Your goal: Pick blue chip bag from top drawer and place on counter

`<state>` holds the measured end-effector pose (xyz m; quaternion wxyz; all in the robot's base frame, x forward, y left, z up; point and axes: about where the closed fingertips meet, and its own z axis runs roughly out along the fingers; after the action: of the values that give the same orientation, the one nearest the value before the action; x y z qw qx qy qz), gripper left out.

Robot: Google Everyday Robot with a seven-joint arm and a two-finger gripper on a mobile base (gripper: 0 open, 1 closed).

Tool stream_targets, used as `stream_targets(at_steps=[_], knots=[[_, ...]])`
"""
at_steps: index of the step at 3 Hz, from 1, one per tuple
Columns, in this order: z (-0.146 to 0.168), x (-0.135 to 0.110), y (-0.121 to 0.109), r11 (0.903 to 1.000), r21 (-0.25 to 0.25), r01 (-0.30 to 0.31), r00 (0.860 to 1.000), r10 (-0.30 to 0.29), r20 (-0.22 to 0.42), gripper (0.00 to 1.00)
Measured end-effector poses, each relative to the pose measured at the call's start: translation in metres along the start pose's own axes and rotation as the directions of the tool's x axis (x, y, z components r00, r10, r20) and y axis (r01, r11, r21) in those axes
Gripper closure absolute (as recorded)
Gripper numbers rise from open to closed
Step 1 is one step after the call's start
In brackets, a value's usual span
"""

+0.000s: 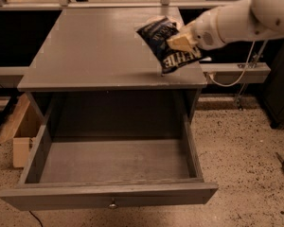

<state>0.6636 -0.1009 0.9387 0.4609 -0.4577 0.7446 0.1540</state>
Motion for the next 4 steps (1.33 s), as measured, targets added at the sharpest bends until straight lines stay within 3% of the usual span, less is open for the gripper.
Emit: stream_targets(at_steps=[2, 3, 4], knots=[[0.069, 0.002, -0.012, 0.9923, -0.107, -0.063, 0.989, 0.048, -0.138, 0.35], [0.086, -0.001, -0.012, 0.9876, -0.138, -0.074, 0.987, 0.053, -0.153, 0.11], [0.095, -0.005, -0.013, 0.9846, -0.158, -0.075, 0.988, 0.052, -0.146, 0.0]])
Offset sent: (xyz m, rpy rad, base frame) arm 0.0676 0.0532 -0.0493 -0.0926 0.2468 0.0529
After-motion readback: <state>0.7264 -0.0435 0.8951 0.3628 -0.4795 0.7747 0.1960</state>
